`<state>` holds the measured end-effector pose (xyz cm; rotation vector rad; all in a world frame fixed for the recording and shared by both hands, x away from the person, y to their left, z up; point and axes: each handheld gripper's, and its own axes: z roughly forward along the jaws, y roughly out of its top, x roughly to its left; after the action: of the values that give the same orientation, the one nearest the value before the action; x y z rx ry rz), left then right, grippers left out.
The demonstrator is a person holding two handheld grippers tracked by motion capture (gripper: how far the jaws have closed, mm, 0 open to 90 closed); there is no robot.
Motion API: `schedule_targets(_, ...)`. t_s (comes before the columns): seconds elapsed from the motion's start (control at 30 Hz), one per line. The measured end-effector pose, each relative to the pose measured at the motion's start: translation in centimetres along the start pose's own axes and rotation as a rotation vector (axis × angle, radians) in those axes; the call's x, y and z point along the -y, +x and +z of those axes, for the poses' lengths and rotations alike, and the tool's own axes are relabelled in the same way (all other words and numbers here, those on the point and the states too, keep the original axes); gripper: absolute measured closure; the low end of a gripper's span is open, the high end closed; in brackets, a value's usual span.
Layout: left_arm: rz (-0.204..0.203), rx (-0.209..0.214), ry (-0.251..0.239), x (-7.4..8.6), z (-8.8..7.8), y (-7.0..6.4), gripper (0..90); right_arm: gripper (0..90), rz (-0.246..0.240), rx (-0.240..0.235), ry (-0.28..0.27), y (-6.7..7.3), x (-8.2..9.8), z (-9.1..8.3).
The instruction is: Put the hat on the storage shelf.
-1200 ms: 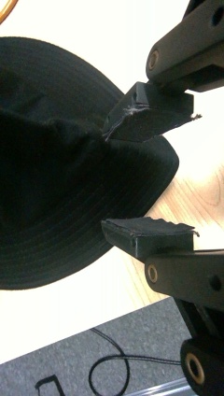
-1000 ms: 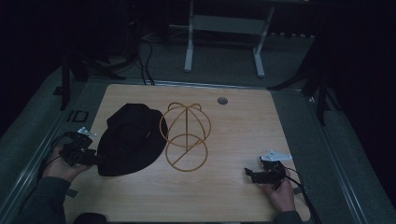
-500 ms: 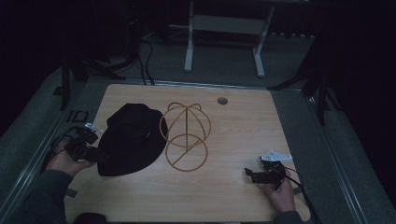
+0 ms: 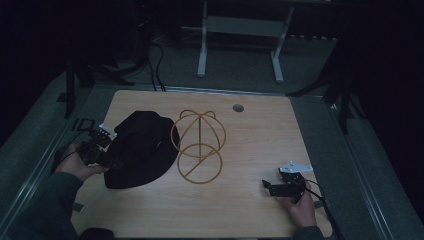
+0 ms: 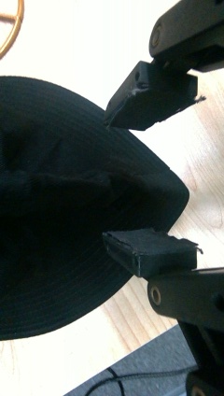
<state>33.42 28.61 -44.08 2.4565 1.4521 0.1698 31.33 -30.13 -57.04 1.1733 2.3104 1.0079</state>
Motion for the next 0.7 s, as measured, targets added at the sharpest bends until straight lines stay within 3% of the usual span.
schedule_targets(0.33,0.01,-0.008,0.059,-2.1,1.0,-0.2,34.7,13.5,0.0,0.0,0.0,0.0,0.0,0.0)
schedule_targets(0.53,0.018,-0.002,0.079,-3.3,1.6,0.0,38.2,13.5,0.0,0.0,0.0,0.0,0.0,0.0)
schedule_targets(0.7,0.019,-0.022,0.086,-4.2,1.7,0.2,40.7,13.5,-0.001,0.0,0.0,0.0,0.0,0.0)
